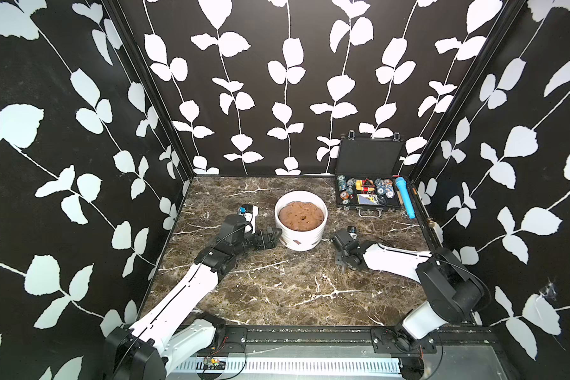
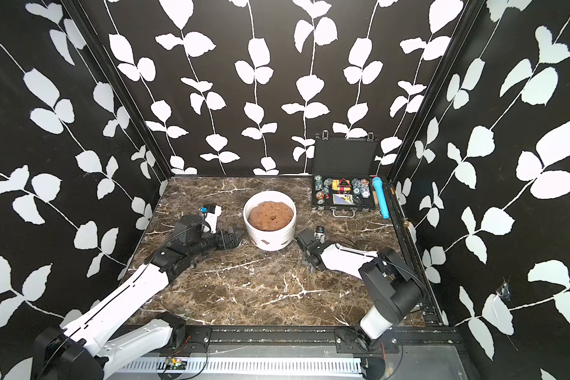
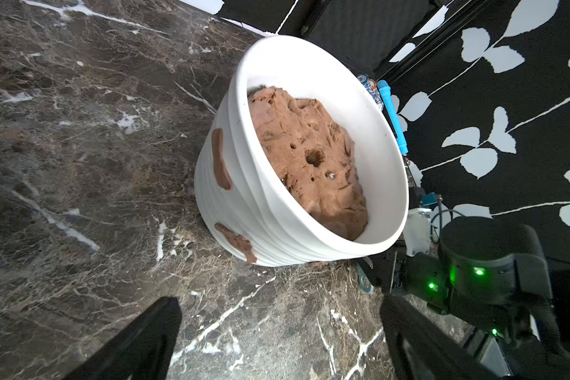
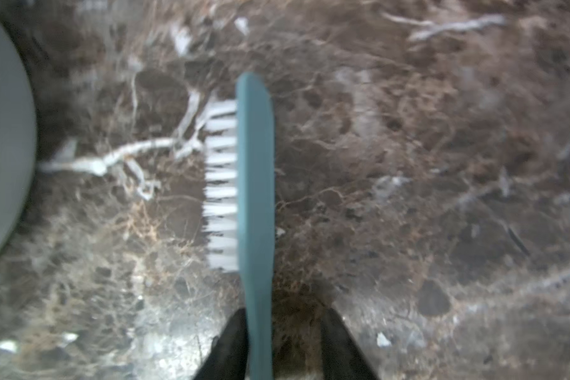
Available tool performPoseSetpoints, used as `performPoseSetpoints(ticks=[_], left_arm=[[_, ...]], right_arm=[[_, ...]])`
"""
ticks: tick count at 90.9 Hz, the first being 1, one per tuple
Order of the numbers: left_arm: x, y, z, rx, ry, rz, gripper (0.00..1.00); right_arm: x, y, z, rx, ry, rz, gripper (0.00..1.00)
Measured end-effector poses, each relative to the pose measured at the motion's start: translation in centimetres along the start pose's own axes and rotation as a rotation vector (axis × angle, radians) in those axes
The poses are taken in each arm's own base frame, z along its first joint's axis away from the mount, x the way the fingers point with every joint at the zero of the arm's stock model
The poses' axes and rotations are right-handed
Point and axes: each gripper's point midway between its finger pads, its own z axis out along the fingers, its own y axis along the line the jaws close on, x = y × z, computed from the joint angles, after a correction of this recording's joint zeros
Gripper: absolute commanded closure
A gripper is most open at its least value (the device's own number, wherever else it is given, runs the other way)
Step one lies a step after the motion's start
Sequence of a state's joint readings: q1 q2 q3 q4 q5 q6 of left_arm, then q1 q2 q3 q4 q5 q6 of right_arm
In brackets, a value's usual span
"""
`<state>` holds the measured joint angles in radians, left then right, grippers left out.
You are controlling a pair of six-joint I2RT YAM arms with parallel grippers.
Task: Scrub the dried mud off the ceramic pot
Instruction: Pick up the brush from the center of the board.
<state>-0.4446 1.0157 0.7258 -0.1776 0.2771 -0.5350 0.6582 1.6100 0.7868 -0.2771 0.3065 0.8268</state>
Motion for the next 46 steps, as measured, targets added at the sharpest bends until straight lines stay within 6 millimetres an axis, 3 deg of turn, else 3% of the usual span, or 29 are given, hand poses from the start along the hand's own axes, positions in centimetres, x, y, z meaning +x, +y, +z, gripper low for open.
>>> performPoseSetpoints(ticks=[18,34,46], left_arm=[[-0.4,-0.4,0.1,0.005,-0.001,0.004,0.01],[-0.6,-0.7,0.5,0.009,0.009,0.007,0.01],[-0.6,-1.4,0.6,0.017,0.018,0.016,0.01]], right_arm=[[-0.4,0.4,0.2,-0.017,-0.013,0.002,1.00],[-0.7,0.3,-0.1,-0.016,-0.028,-0.043,1.00],[-2.6,0.2,-2.8,-0.037,-0.109,-0.105,1.00]])
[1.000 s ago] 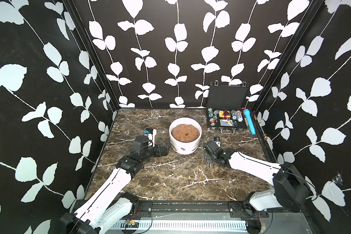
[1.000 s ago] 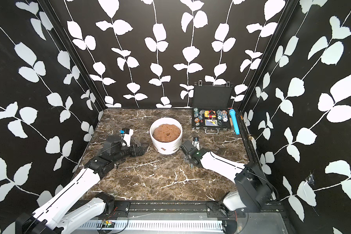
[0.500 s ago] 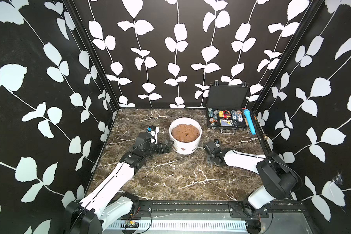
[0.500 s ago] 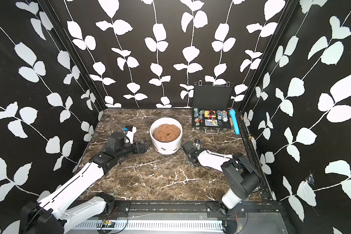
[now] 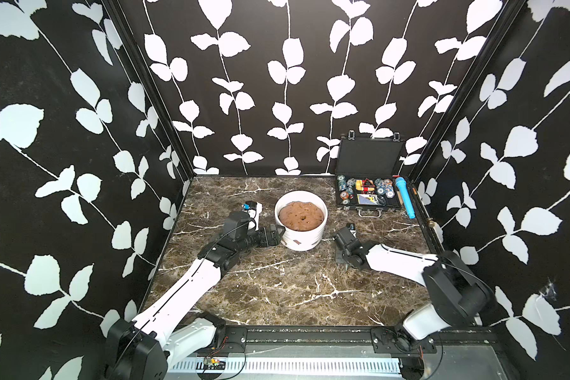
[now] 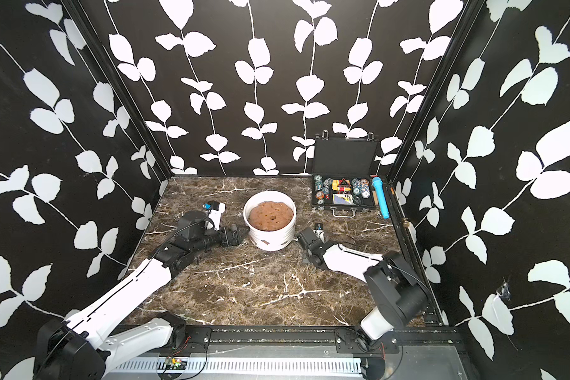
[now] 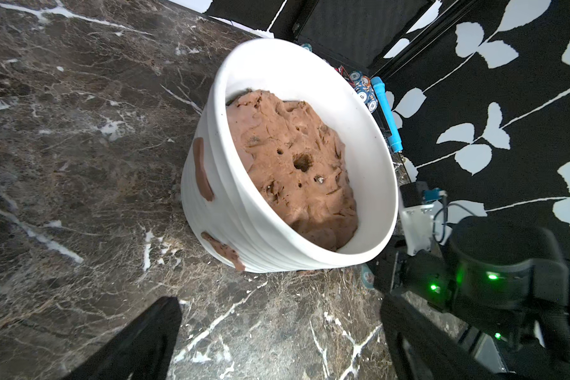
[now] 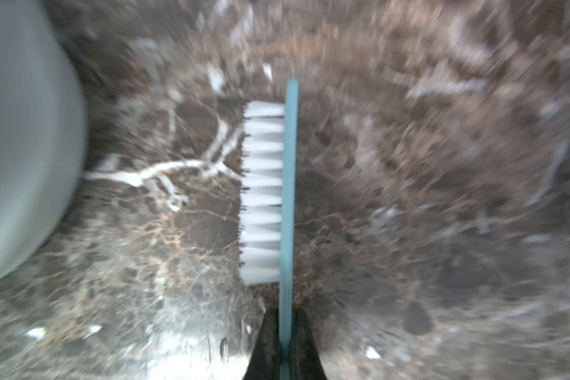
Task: Scrub the dried mud off the ceramic pot
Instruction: Pick up the brush from the center of the board, then adjust the pot at the center of the board.
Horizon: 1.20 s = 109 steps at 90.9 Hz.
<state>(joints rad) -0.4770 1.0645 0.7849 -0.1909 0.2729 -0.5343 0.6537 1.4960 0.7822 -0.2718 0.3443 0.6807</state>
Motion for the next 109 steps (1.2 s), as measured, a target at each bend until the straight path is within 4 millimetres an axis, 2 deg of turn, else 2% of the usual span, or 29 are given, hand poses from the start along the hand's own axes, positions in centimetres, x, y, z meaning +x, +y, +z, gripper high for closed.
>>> performPoseSetpoints(ticks=[12,22,35,43,49,59,74,89,109], left_arm=[[-0.7,-0.1,0.1,-0.023,0.000,0.024,0.01],[-1.8,0.5,-0.1,-0.100,-0.003,0.086,0.01],[-4.6,1.3,-0.4,-0.231,-0.021,0.171,0.01],[-5.7,1.9,0.0,-0.297,-0.034,0.184,0.02],[-5.4,2.1,0.7,-0.340,-0.022,0.176,0.02],[-4.0,1.8,2.8,-0.406,0.022,0.163,0.06],[-2.2,1.2,4.4,-0.475,0.049,0.141,0.17],[-2.6,0.9,5.1,-0.516,0.032,0.087,0.33],[-2.9,1.0,6.9,-0.553,0.042,0.043,0.46]], right_arm=[[-2.9,0.1,-3.7,-0.039,-0.097,-0.042,1.00],[-4.4,0.5,-5.3,-0.058,-0.119,-0.059,1.00],[-4.8,1.1,-6.6,-0.078,-0.123,-0.132,1.00],[-4.6,1.2,-7.0,-0.077,-0.119,-0.181,1.00],[-4.4,1.0,-7.1,-0.072,-0.112,-0.203,1.00],[-4.1,0.8,-7.2,-0.061,-0.094,-0.226,1.00],[-4.4,0.8,-7.7,-0.060,-0.091,-0.233,1.00],[-4.5,1.2,-8.0,-0.077,-0.082,-0.231,1.00],[-4.1,1.4,-7.9,-0.091,-0.059,-0.233,1.00]])
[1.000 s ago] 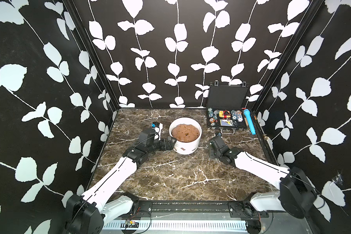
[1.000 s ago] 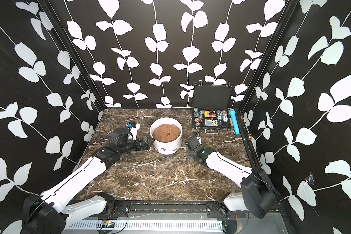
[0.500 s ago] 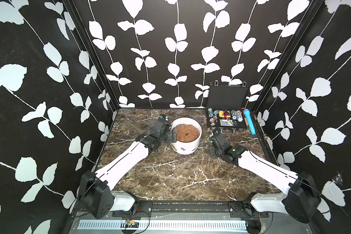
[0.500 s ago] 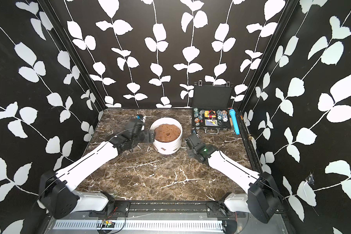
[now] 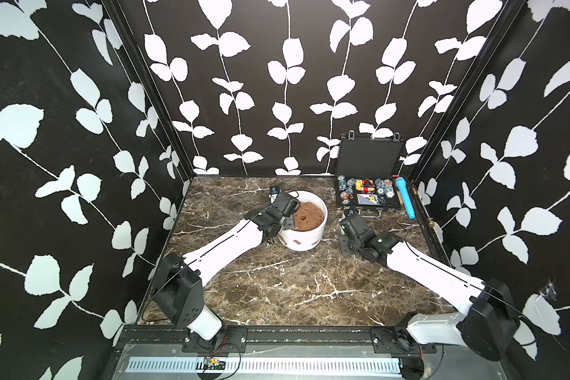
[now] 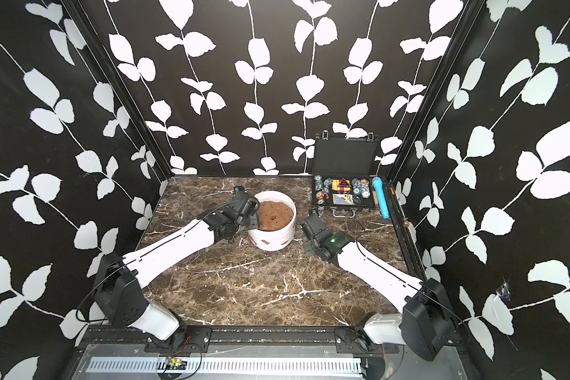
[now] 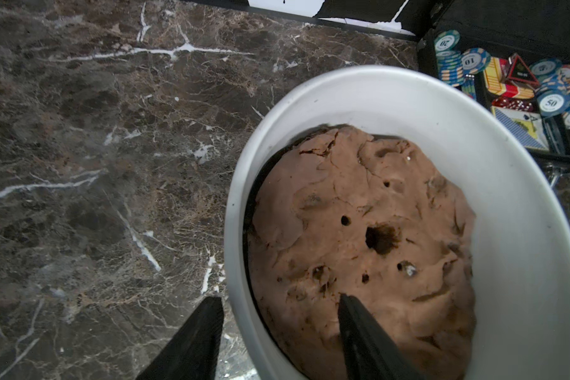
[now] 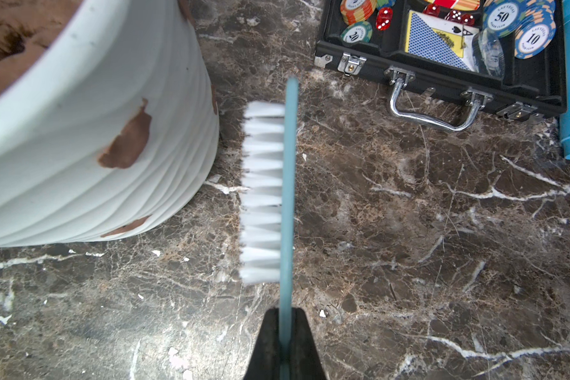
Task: Scrub the dried mud off the ceramic pot
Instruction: Adjust the pot at the center of the board.
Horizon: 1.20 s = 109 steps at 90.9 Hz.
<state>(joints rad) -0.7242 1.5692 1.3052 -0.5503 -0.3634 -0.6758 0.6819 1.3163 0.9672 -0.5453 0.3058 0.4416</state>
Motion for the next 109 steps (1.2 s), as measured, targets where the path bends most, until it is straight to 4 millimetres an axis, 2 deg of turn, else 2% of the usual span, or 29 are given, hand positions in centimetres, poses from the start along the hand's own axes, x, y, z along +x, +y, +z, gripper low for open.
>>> performPoseSetpoints(ticks=[27,46,52,62,83,91,98,109], left_arm=[[0.5,0.5,0.9,-0.071,0.050,0.017,0.60],[1.0,0.9,1.2,-0.086,0.072,0.008,0.68],[0.9,0.9,1.2,-0.087,0.071,-0.002,0.75],[0.3,1.1,1.0,-0.094,0.072,-0.052,0.86],[-0.1,0.9,1.3,-0.118,0.093,-0.098,0.87],[-0.1,1.0,1.2,-0.132,0.106,-0.119,0.90],[0.0,1.1,1.1,-0.148,0.120,-0.144,0.97],[0.5,1.3,0.8,-0.172,0.137,-0.198,1.00]], right_arm=[[0.5,0.8,0.5,-0.007,0.026,-0.022,1.00],[0.1,2.2,0.8,-0.023,0.034,-0.048,1.00],[-0.2,2.6,0.6,-0.030,0.029,-0.045,1.00],[-0.9,3.5,0.3,-0.064,0.022,0.002,1.00],[-1.1,4.8,-0.1,-0.125,0.049,0.130,1.00],[-1.3,5.0,-0.2,-0.129,0.059,0.173,1.00],[-1.1,5.2,-0.3,-0.138,0.071,0.210,1.00],[-0.6,5.8,-0.6,-0.141,0.096,0.240,1.00]])
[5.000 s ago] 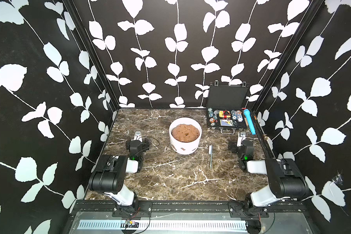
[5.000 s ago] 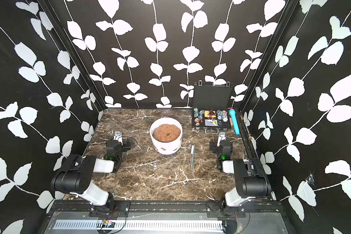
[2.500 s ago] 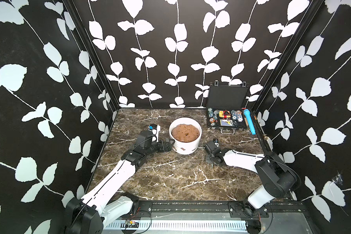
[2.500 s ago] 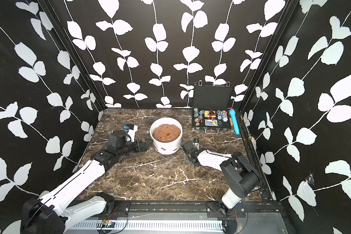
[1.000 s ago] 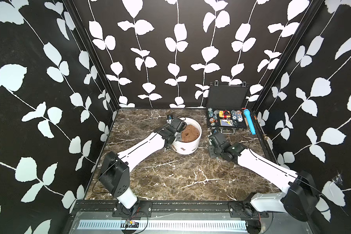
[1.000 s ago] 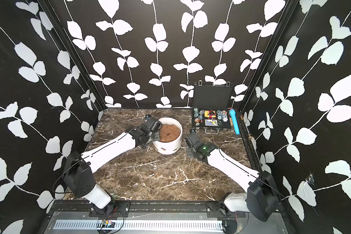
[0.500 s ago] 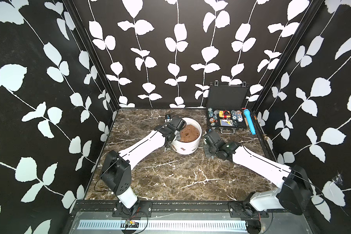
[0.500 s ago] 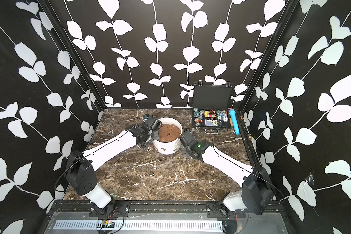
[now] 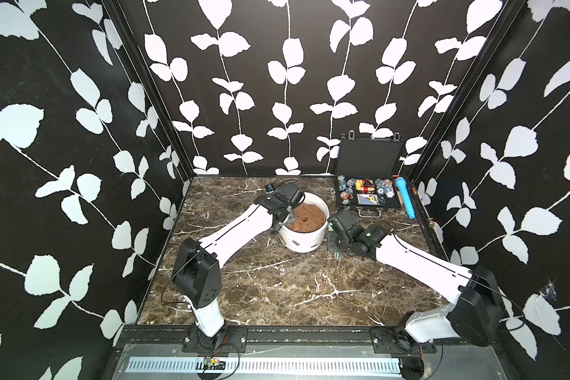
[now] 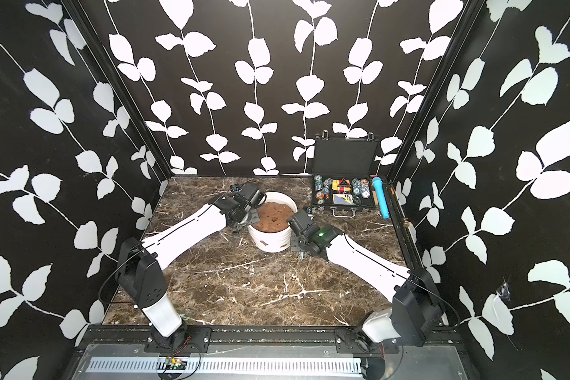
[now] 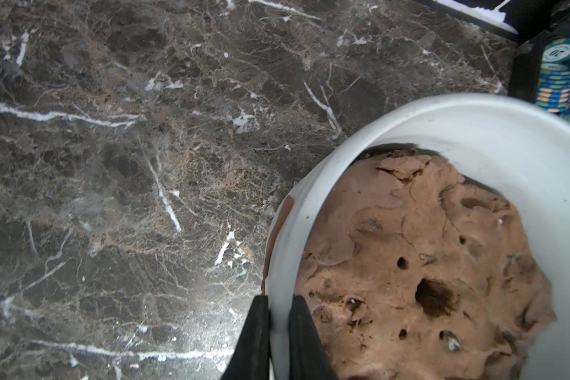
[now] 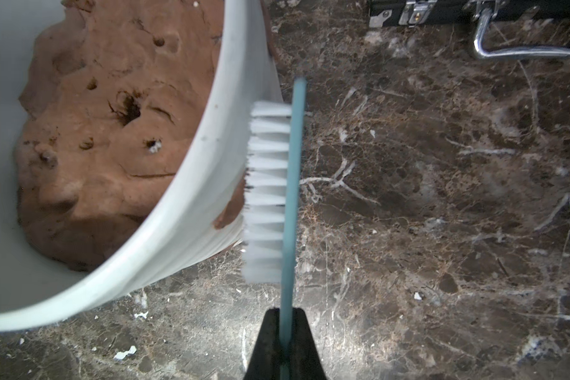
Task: Scrub the dried mud off the ceramic pot
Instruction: Adjust the pot at the center of the board.
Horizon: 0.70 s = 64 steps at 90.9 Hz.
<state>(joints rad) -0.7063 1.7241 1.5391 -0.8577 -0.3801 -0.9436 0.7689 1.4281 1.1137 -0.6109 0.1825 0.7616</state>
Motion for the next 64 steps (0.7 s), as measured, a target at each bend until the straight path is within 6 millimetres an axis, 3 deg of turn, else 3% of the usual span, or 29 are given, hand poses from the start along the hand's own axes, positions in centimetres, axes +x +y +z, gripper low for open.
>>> performPoseSetpoints(ticks=[26,64], left_arm=[[1.1,1.2,-1.1,-0.030,0.025,-0.132,1.00],[2.1,2.1,-1.7,-0.021,0.023,-0.186,1.00]], right_arm=[[0.5,1.4,-0.1,-0.025,0.035,0.057,1.00],[1.5,2.3,-0.2,-0.096,0.083,0.006,1.00]])
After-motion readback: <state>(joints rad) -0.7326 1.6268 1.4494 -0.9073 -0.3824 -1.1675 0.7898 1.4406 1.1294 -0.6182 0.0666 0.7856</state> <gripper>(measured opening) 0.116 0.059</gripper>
